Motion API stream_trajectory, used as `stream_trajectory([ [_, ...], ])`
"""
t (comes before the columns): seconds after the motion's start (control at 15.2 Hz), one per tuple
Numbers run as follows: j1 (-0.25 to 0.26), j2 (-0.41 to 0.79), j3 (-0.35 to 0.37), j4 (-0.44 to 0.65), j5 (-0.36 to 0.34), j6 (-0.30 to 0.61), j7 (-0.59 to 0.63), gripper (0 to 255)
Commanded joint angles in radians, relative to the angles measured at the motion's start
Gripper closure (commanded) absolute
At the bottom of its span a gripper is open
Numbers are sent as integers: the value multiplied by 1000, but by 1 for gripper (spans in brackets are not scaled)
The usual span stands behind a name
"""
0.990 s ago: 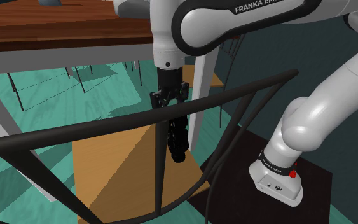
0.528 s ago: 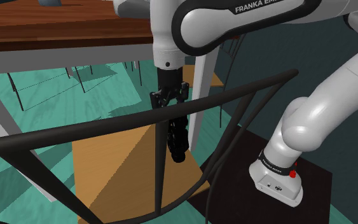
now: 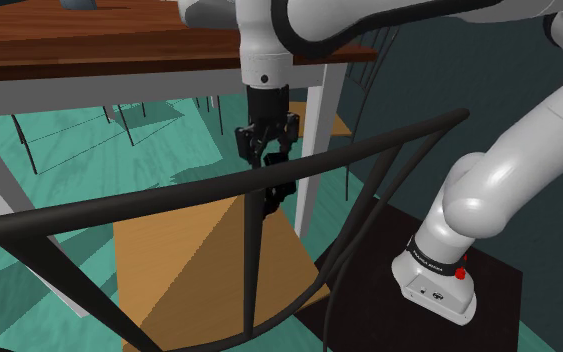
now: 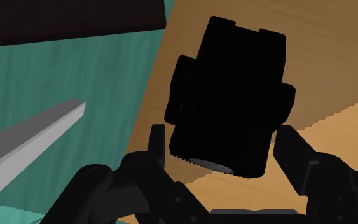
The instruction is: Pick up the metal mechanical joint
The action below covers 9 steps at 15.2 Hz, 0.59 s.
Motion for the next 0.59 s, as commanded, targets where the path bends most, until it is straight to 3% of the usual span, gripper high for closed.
stream_trajectory([
  [0.0,0,-1,-2,25,-1,-26,3,255],
  [0.53,-4,0,-10,108,-7,-108,11,255],
])
